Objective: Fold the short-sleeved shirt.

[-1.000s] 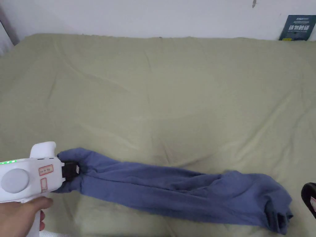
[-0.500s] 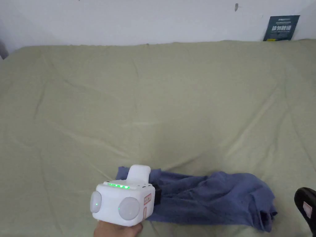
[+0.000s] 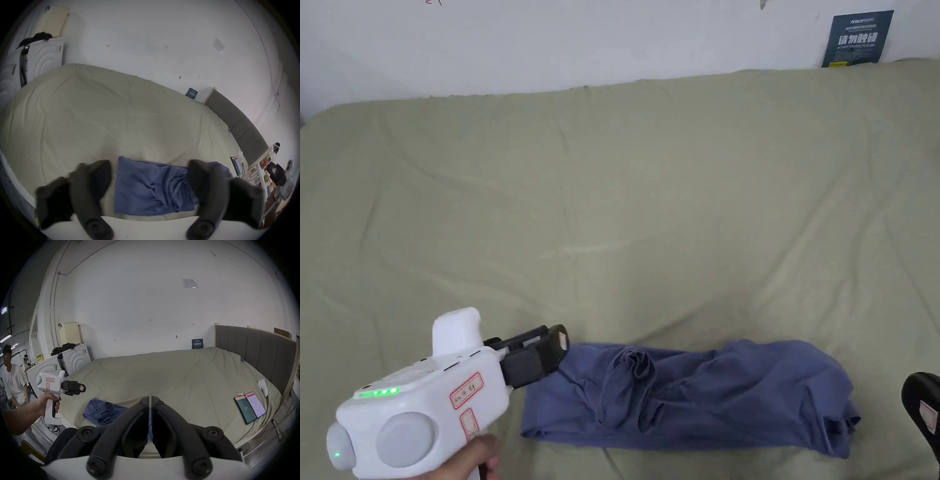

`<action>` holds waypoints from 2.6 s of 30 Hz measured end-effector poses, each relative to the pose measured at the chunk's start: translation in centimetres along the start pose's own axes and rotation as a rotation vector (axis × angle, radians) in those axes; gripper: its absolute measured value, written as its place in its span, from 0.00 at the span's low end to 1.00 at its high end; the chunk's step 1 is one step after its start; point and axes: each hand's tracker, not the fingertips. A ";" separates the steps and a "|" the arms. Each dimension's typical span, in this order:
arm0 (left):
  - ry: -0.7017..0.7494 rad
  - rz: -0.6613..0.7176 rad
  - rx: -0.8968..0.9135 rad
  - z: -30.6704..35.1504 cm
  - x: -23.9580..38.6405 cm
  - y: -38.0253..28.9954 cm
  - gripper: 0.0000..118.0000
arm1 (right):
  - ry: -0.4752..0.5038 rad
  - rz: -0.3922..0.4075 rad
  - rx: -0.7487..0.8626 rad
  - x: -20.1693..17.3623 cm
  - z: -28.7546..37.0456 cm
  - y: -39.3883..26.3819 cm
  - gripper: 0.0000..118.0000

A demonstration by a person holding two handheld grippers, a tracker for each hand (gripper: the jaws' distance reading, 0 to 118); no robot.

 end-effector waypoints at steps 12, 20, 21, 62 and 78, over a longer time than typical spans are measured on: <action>-0.143 -0.141 -0.313 -9.5 10.2 -8.1 0.15 | -0.013 0.007 -0.009 0.3 0.5 0.1 0.04; -0.110 -0.157 -0.240 -7.1 9.7 -6.6 0.15 | -0.013 0.003 -0.013 0.8 0.2 0.1 0.04; -0.107 -0.180 -0.209 -5.7 9.7 -6.1 0.15 | -0.012 0.004 -0.014 0.8 0.2 0.1 0.04; -0.538 0.349 -0.519 -13.6 -10.1 -2.6 0.09 | 0.068 0.041 -0.126 -3.3 -5.4 0.4 0.04; 0.133 0.020 -0.277 -0.7 -6.8 1.3 0.09 | 0.085 0.050 -0.055 -3.1 -2.0 0.3 0.04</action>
